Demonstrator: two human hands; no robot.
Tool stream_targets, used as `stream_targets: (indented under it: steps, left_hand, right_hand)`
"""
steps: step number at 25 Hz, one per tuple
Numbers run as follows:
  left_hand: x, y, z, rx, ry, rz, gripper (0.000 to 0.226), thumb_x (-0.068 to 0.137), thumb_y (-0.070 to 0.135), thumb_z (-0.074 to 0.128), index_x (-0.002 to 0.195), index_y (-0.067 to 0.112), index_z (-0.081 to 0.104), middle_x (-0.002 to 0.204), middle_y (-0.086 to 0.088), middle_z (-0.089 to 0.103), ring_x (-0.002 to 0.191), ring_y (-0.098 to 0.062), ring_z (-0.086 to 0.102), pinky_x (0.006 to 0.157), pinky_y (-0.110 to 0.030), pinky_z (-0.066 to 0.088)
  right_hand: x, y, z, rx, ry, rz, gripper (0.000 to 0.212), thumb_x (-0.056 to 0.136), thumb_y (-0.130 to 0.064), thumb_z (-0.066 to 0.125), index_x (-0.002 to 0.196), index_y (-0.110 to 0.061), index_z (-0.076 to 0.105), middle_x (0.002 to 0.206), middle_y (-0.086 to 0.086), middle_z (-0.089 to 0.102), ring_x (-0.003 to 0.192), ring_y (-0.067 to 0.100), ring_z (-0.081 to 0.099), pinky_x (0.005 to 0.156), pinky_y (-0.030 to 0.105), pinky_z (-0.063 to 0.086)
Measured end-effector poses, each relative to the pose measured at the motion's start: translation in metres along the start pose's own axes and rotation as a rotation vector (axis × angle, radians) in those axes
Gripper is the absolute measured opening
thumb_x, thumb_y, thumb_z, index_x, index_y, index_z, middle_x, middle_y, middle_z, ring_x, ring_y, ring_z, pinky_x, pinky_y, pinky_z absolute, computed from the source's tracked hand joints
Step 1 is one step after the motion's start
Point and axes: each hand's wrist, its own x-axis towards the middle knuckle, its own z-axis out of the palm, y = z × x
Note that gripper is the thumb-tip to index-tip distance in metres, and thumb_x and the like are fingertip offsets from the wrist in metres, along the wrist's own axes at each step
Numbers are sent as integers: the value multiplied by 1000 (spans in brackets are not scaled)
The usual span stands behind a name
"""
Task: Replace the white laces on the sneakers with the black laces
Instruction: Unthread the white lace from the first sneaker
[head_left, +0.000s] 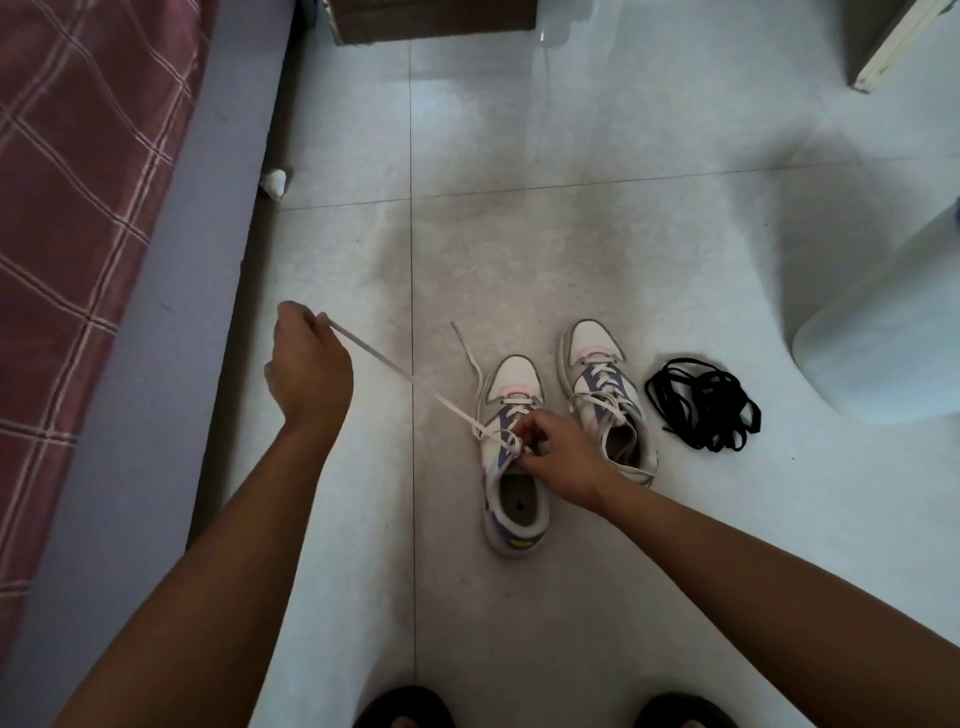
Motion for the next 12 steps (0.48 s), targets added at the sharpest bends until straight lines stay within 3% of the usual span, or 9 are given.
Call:
stream_targets:
  steps: [3,5,7,9,10,12]
  left_hand:
    - [10,0,-13,-97,194,28,21,101,26,36,100,8,46,88,-9,53,75,-24,52,69,-37,45]
    - [32,-4,-21,-127,230,-5,20,99,29,36,97,12,46,90,-9,52,79,-25,51,71,-35,40]
    - [39,-5,-17,18,-31,45,22,98,29,44,104,10,53,107,-15,56,100,-32,54,85,-40,40]
    - [11,-5,0,244,-359,209,34,95,33,52,122,12,55,132,-16,47,123,-33,44,99,-41,35]
    - [-14,-5,11,286,-482,283,40,94,35,53,127,13,53,136,-15,45,126,-31,41,101,-40,34]
    - [-66,-5,31,235,-734,350,35,92,35,56,119,11,56,124,-11,52,114,-28,49,94,-37,41]
  right_hand:
    - [-2,0,0,-18,-11,-1,25,73,-3,71,91,-18,61,87,-3,60,82,14,57,73,24,47]
    - [-1,0,0,-48,-2,-3,25,73,-2,70,93,-16,62,88,-3,61,84,14,58,75,25,47]
    - [-2,-2,-1,-76,2,-9,24,74,-2,68,94,-13,63,89,0,61,85,19,58,78,32,48]
    - [-5,-5,0,-187,15,-63,19,77,-4,64,95,-9,62,93,7,61,88,26,56,79,37,45]
    - [-7,-5,1,-291,35,-114,18,78,-5,62,96,-6,60,97,11,59,91,29,54,80,38,43]
    - [-14,-6,4,-443,75,-208,16,81,-6,59,95,1,57,101,18,55,93,32,50,80,38,38]
